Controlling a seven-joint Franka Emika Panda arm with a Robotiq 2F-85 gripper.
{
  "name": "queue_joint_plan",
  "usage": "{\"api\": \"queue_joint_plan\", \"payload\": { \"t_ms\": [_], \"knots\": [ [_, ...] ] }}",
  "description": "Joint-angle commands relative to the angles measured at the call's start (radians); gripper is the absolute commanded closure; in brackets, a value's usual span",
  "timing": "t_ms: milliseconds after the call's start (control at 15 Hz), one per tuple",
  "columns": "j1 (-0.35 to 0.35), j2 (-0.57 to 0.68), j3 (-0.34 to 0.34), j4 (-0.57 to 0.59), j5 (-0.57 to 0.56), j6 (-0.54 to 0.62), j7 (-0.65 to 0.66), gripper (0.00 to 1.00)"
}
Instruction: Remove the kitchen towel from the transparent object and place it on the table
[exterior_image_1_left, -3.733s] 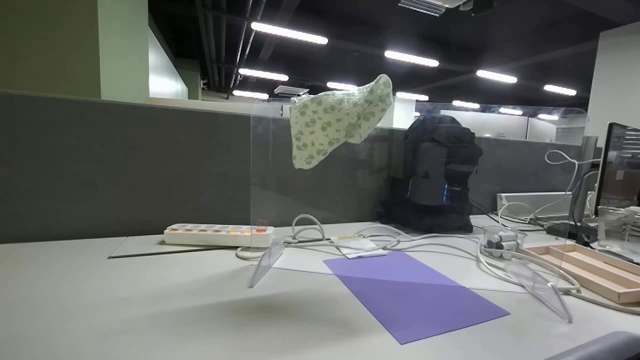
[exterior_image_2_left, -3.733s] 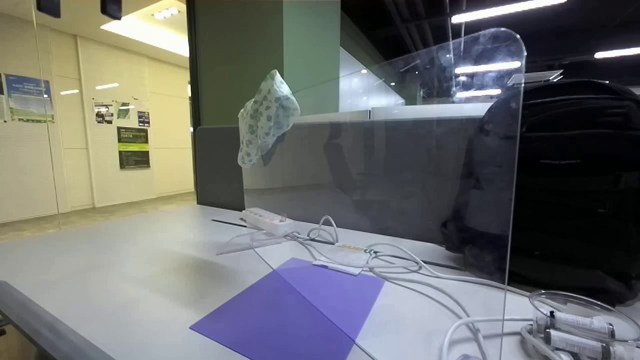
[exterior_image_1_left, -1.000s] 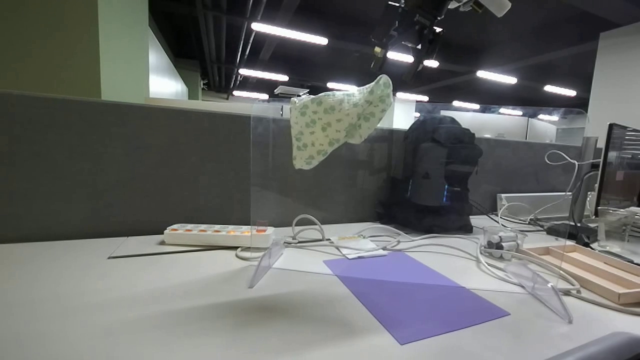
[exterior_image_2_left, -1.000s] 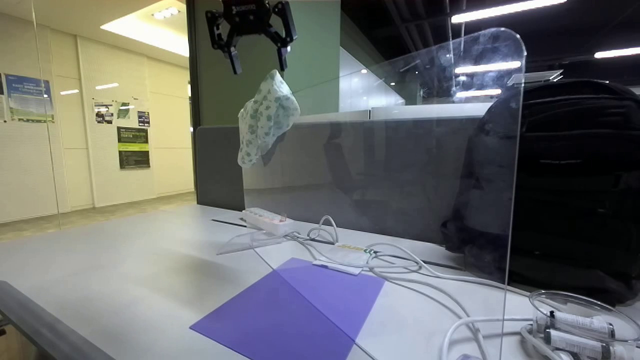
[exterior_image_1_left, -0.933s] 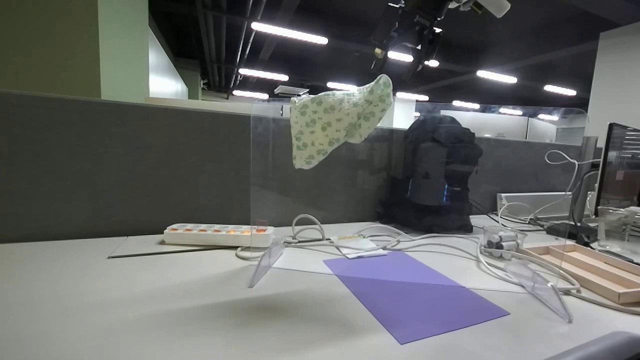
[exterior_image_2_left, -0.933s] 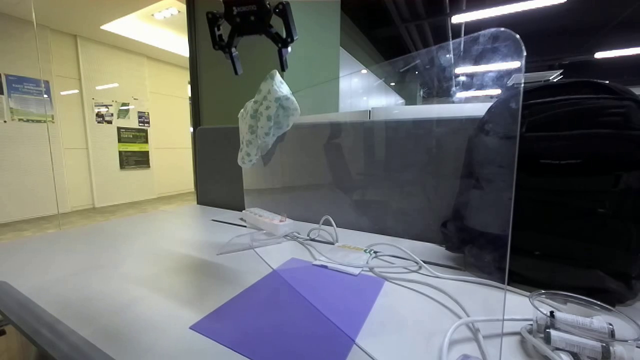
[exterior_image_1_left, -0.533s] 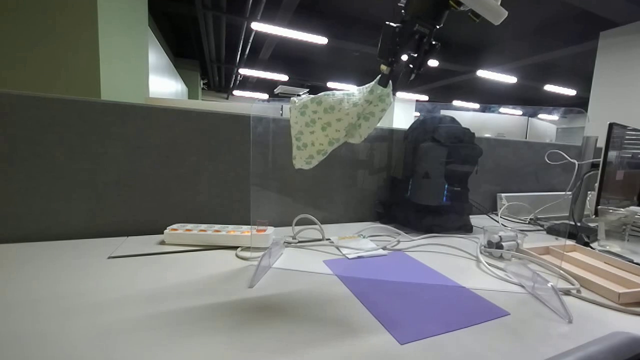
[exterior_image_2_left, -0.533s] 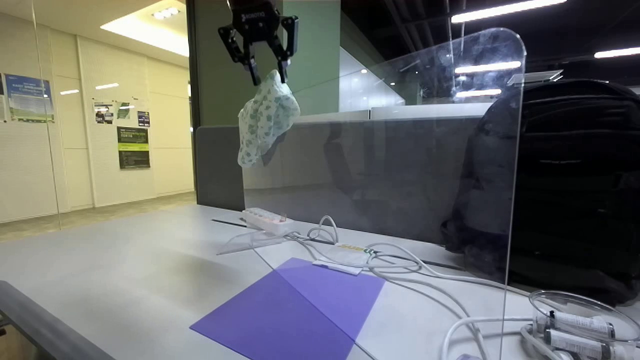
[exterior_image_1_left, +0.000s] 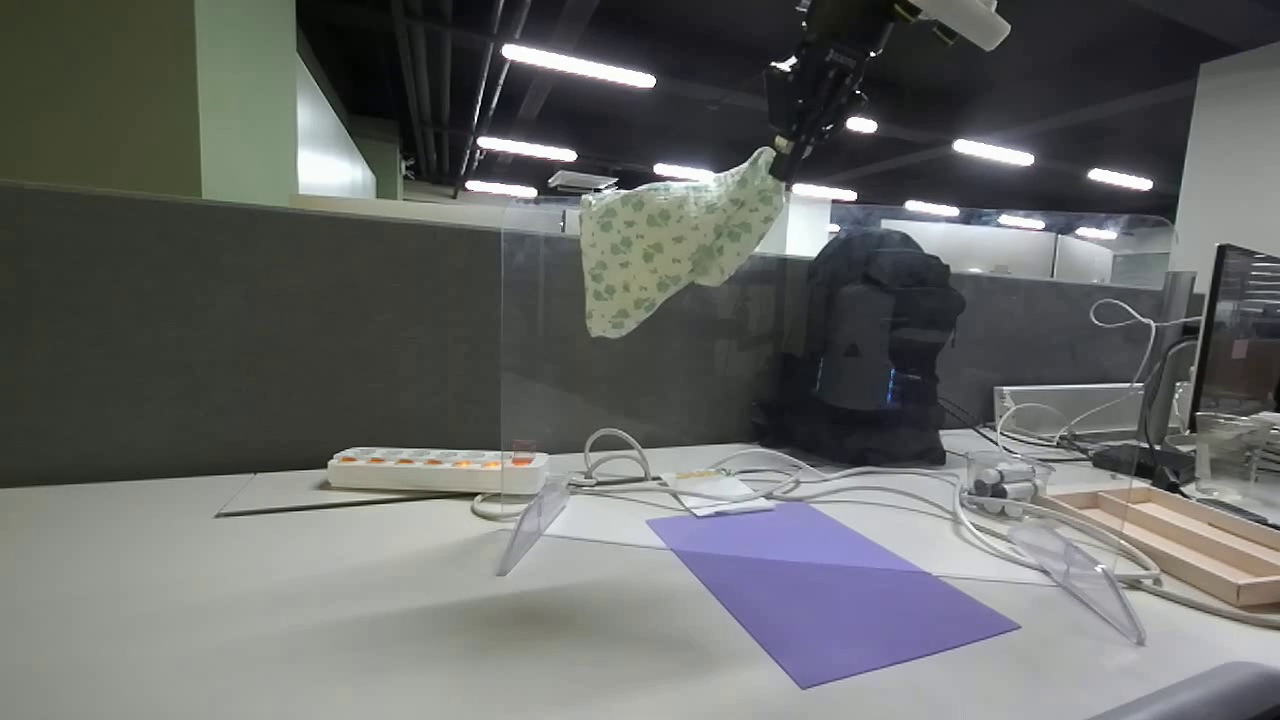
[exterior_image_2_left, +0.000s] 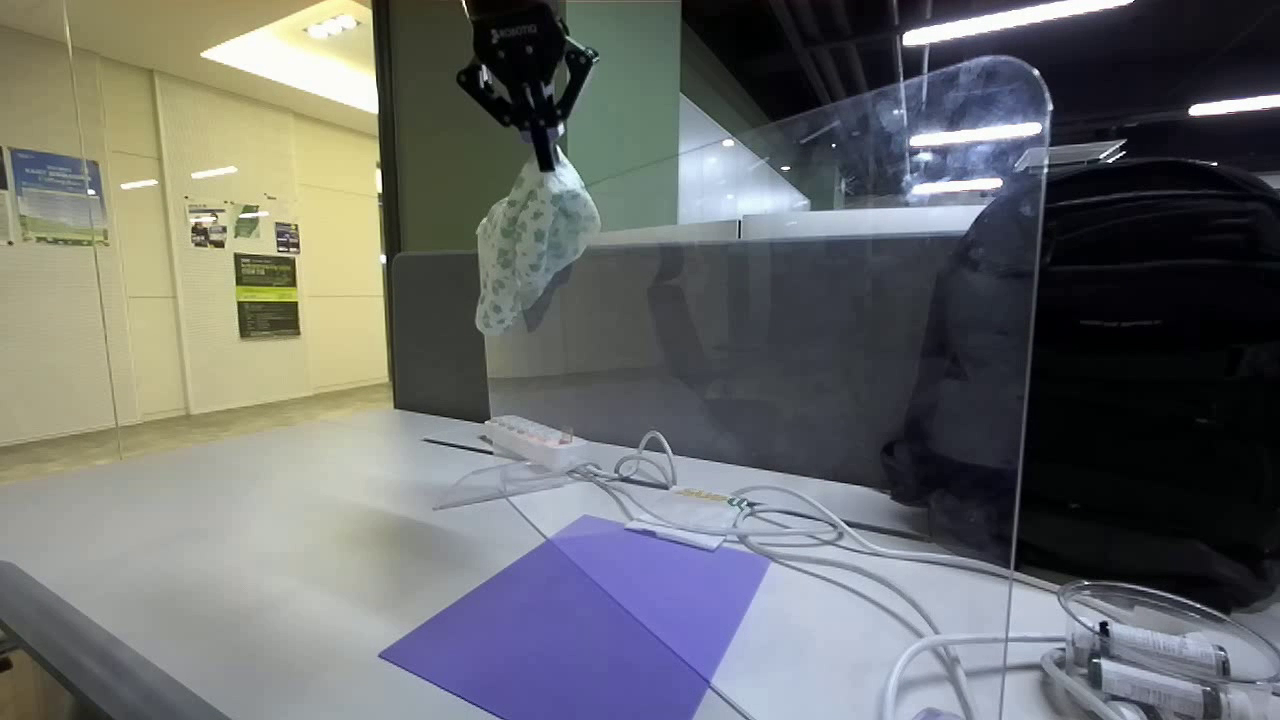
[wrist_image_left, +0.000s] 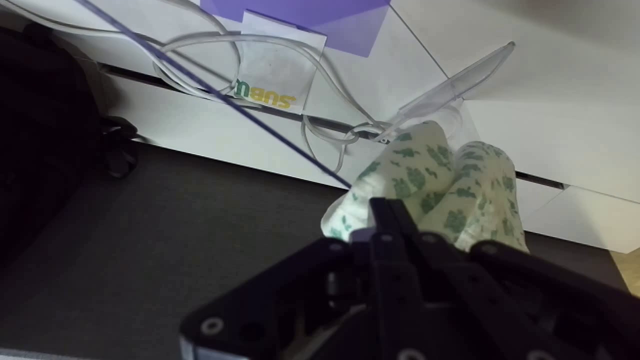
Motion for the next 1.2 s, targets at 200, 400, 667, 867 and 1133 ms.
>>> {"api": "queue_joint_plan", "payload": {
  "t_ms": [200, 400, 667, 867, 1133],
  "knots": [
    [0.024, -0.028, 0.000, 0.018, 0.015, -0.078, -0.008, 1.00],
    [0.067, -0.051, 0.021, 0.002, 0.035, -0.192, -0.022, 1.00],
    [0.105, -0.057, 0.072, -0.007, 0.030, -0.325, -0.027, 1.00],
    [0.108, -0.041, 0.110, -0.014, 0.012, -0.356, -0.016, 1.00],
    [0.105, -0.006, 0.134, -0.022, 0.005, -0.361, -0.013, 1.00]
  ]
}}
